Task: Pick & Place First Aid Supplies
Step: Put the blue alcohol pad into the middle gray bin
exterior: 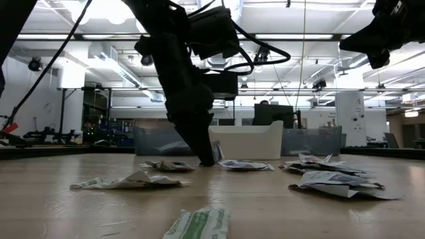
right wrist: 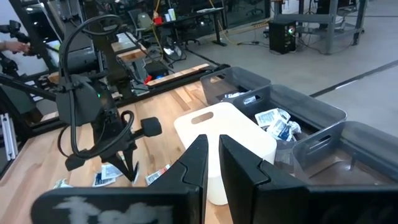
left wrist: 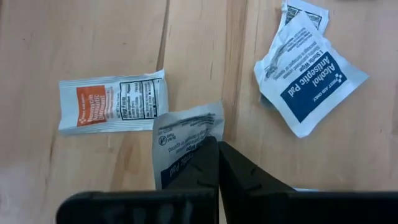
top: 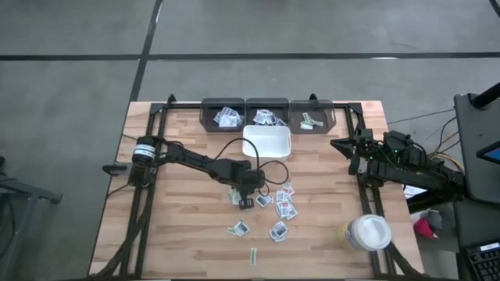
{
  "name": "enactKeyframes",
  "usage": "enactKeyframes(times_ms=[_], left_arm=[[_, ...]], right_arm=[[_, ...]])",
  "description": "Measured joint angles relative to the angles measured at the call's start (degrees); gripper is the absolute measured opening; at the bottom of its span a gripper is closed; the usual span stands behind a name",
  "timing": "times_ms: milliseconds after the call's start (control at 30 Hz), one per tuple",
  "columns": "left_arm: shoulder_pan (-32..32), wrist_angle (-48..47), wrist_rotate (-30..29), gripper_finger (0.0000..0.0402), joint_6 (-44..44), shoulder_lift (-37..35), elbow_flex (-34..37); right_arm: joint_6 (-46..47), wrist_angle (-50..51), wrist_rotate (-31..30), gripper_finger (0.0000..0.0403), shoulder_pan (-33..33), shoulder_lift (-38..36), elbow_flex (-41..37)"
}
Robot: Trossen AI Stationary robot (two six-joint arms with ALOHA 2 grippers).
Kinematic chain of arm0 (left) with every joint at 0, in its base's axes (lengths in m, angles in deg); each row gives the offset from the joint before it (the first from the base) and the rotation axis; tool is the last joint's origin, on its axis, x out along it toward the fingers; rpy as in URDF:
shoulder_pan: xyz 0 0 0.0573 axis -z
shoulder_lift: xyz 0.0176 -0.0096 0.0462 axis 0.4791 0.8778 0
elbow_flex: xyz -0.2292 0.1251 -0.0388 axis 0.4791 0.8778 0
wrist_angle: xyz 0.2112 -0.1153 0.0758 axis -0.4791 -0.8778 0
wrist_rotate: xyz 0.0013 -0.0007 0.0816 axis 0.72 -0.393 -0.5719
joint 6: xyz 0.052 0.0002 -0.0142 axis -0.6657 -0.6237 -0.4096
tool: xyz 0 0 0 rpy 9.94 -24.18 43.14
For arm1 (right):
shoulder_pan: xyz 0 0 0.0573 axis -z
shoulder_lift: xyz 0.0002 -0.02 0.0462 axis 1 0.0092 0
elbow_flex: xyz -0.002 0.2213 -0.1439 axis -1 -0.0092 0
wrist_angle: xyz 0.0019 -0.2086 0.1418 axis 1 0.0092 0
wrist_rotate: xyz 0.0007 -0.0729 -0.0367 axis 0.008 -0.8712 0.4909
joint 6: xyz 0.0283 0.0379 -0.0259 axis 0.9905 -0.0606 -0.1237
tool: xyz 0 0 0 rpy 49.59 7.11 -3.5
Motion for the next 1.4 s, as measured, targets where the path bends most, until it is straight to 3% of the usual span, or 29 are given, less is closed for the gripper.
enactKeyframes(times_ms=[833,1000,1400], left_arm=[[0.1,-6.4,0.5,0.0000,-1.1,-0.5,-4.7],[0.0,-6.6,0.5,0.0002,2.6,-0.6,-4.7],[0.0,-6.5,0.5,0.0105,6.3,-0.5,-4.9]], right_arm=[[2.2,0.1,0.0,0.0038,0.0,0.0,0.0],[2.2,0.1,0.0,0.0038,0.0,0.0,0.0],[2.2,0.1,-0.1,0.0038,0.0,0.0,0.0]])
